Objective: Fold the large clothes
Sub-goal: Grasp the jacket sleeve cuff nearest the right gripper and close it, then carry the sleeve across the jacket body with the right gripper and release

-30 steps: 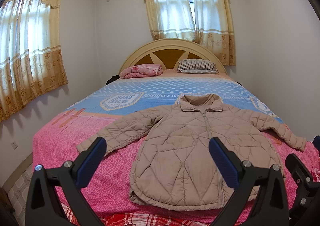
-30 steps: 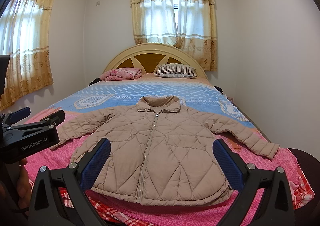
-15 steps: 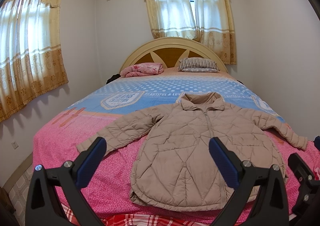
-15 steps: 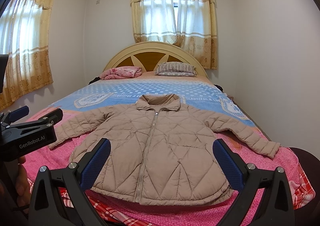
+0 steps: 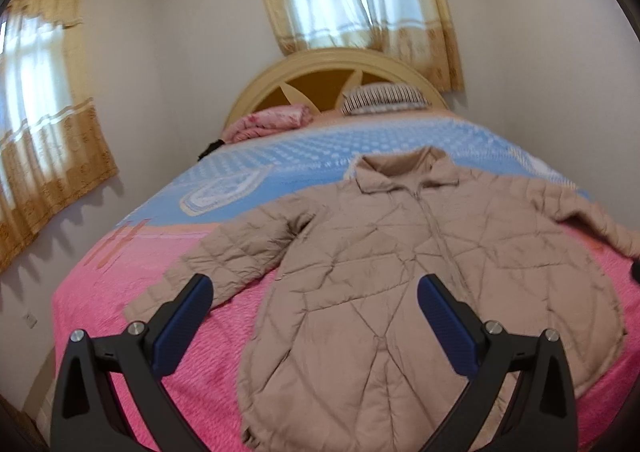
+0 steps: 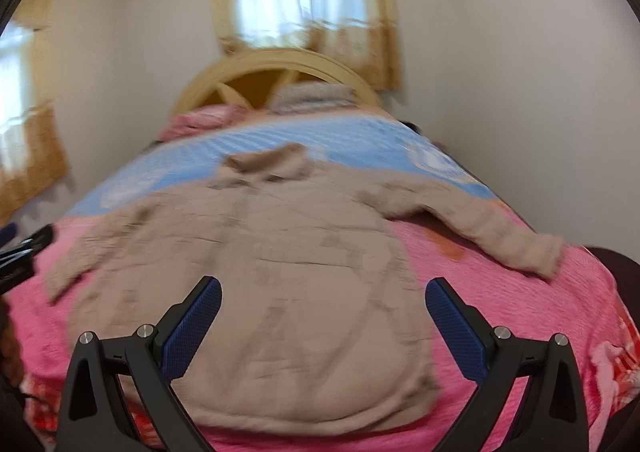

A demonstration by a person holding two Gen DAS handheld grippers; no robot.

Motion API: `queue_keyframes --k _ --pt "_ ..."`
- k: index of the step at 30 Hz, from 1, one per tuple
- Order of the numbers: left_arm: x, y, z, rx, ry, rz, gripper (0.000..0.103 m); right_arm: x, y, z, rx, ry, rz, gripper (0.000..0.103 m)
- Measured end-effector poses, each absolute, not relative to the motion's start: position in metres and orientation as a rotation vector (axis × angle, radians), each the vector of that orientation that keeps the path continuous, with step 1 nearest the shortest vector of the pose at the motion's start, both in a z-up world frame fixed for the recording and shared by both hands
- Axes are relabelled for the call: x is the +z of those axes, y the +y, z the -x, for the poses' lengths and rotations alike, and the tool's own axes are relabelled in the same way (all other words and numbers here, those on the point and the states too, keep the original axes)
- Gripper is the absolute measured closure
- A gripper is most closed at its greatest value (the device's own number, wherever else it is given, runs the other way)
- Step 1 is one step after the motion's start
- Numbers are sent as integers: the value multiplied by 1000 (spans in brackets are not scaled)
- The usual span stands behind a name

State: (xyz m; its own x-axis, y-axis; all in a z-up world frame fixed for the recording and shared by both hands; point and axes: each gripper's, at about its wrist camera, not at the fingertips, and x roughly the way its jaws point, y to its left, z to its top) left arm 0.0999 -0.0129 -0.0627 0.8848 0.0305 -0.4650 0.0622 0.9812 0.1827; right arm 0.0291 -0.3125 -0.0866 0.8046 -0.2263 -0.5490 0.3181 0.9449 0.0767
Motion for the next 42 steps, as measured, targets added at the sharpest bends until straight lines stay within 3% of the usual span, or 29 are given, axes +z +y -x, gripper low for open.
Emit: queue_keyframes --k 10,19,25,26,27,33,42 --pt "-95 -31 -173 13 539 -232 0 -116 -498 -37 -628 649 -414 2" --pt "-97 -37 -218 32 546 -231 0 -138 -597 -49 -771 734 -556 22" --pt "-106 -36 -239 49 583 -228 0 -167 -614 -73 -730 815 -591 59" --pt "-107 -34 -243 48 593 -226 0 -171 -617 -76 -695 837 -607 86" --pt "-108 -33 -244 48 602 -224 0 -174 -621 -76 -677 838 -642 91" --pt "-98 -22 -243 64 584 -222 0 -139 -623 -73 -705 793 -547 97" --pt "-79 6 -253 111 540 -193 0 -20 -567 -109 -677 616 -186 98"
